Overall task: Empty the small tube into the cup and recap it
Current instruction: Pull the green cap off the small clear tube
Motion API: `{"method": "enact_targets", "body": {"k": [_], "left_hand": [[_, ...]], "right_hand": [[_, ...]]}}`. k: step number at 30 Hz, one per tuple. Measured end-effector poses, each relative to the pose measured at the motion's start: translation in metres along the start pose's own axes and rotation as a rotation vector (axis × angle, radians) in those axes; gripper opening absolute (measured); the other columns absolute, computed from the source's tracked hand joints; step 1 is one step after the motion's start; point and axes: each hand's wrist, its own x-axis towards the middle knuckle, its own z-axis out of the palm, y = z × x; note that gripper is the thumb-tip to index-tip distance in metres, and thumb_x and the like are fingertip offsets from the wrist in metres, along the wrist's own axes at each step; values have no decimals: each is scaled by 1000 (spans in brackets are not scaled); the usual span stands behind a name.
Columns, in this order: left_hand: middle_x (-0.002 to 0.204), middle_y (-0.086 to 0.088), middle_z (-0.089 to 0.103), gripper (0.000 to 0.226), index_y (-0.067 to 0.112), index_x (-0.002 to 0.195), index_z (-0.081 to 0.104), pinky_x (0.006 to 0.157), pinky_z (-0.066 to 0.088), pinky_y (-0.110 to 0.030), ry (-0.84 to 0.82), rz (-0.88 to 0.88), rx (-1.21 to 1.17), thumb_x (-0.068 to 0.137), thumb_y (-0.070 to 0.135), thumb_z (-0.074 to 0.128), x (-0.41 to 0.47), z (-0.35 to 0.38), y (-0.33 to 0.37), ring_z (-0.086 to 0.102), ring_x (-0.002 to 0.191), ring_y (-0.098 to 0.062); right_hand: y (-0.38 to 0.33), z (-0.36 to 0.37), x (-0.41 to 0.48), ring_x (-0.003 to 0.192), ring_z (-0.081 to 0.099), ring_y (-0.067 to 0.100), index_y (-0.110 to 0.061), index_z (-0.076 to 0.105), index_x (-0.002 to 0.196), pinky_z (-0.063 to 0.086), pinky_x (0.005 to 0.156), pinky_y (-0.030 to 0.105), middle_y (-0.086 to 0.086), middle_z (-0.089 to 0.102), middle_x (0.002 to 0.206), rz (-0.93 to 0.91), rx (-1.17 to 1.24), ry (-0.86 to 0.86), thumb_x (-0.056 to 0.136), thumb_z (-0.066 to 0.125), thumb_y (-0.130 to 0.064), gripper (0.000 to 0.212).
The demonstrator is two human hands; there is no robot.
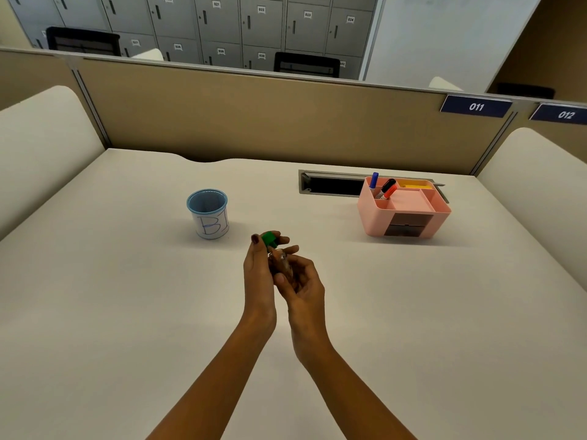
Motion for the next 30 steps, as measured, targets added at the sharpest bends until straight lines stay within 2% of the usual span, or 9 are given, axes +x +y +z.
{"method": "enact_targets", "body": {"k": [4,8,14,22,27,30], "left_hand": [[97,2,72,36,17,107,61,82,57,-27,-19,87,52,98,36,32,1,2,2,69,96,-18],[94,4,73,32,17,108,60,87,55,-31,-37,140,73,98,32,33,0,4,6,68,99,-20],[107,-9,70,42,5,118,55,94,52,-39,-60,136,57,99,32,30,3,11,17,68,102,-23],[114,-9,67,39,6,123,53,97,50,-43,-73,142,115,97,28,34,2,18,24,67,104,-21],[114,-11,67,38,6,124,53,97,49,-44,-92,135,99,97,26,35,4,18,24,66,105,-24],[110,-10,68,38,7,122,55,96,50,-44,-92,113,80,98,27,33,7,18,24,66,105,-25]], "right_hand": [[-4,0,2,107,65,12,-24,59,114,52,98,31,0,68,114,-1,31,-11,90,62,-6,30],[-6,1,6,108,65,14,-22,57,117,52,99,31,1,67,117,-6,51,-1,90,62,-7,31],[-8,0,10,106,66,12,-30,58,110,54,90,19,-2,68,113,-23,95,-5,90,62,-8,30],[-7,0,16,109,65,17,-23,58,116,53,96,27,3,68,116,-29,127,-19,89,62,-10,29],[-9,0,19,109,66,15,-30,59,110,53,94,23,-2,69,113,-49,132,-18,89,62,-11,29],[-11,-2,21,110,65,15,-30,56,113,52,98,29,0,68,115,-68,116,-31,90,61,-9,32]]}}
